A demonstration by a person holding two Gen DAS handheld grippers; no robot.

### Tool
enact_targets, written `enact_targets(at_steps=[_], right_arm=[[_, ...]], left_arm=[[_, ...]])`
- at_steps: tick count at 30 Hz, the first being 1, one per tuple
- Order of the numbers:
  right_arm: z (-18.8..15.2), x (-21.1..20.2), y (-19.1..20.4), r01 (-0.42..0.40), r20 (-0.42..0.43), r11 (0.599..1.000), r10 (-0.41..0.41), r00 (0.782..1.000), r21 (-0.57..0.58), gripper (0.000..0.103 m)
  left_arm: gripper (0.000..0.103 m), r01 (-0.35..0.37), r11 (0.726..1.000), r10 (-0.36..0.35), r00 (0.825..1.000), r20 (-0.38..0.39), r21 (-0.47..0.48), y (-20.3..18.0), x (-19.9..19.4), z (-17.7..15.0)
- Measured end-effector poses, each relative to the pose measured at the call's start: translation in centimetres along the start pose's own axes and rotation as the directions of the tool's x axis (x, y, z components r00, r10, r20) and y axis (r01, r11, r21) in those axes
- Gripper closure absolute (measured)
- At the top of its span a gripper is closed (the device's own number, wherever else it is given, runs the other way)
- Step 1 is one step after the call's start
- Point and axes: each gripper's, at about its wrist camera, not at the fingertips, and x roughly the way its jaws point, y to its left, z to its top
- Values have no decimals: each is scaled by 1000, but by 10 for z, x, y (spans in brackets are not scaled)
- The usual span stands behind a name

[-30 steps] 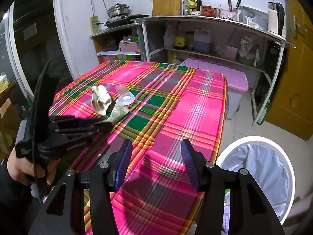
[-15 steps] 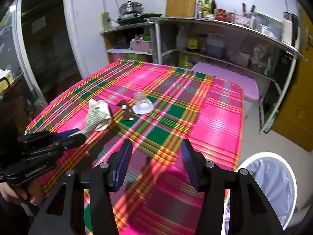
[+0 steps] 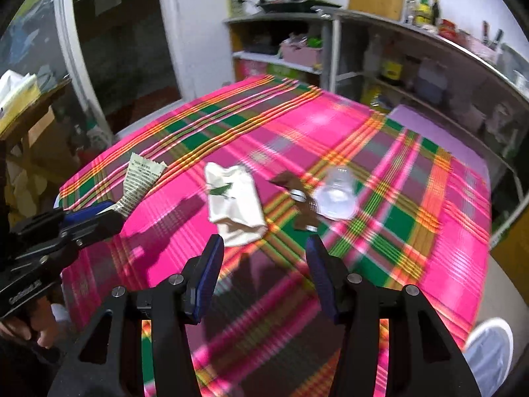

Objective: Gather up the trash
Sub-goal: 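Grasp the printed paper strip with left gripper while right grasps white tissue, then carry paper strip and white tissue over the bin and open both grippers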

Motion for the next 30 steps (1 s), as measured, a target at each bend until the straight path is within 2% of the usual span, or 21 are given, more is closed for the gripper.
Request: enact_targets(at_steps=[7, 9, 13, 15, 16, 24, 30], right_arm=[[13, 30, 19, -27, -38, 999, 26, 999, -43, 51], [14, 34, 21, -26, -43, 999, 24, 999, -48, 60], [15, 38, 22, -22, -45, 999, 19, 999, -49, 66], [16, 38, 21, -19, -36, 999, 17, 999, -45, 76], [16, 37, 21, -23, -32, 999, 21, 999, -40, 94], [13, 21, 18, -36, 3, 999, 36, 999, -24, 96], [-1, -16, 11, -38, 54, 999, 37, 998, 18, 95]], left_arm=[[85, -12, 1000, 12, 1000, 3, -26, 18, -1, -3], [85, -12, 999, 12, 1000, 2, -32, 22, 0, -3], [85, -10, 999, 10, 1000, -1, -34, 23, 1, -4], [85, -8, 999, 8, 1000, -5, -33, 23, 2, -5], [85, -7, 999, 7, 1000, -6, -33, 22, 2, -6], [85, -8, 1000, 8, 1000, -18, -19, 14, 4, -7], [85, 10, 1000, -10, 1000, -19, 2, -3, -1, -7]])
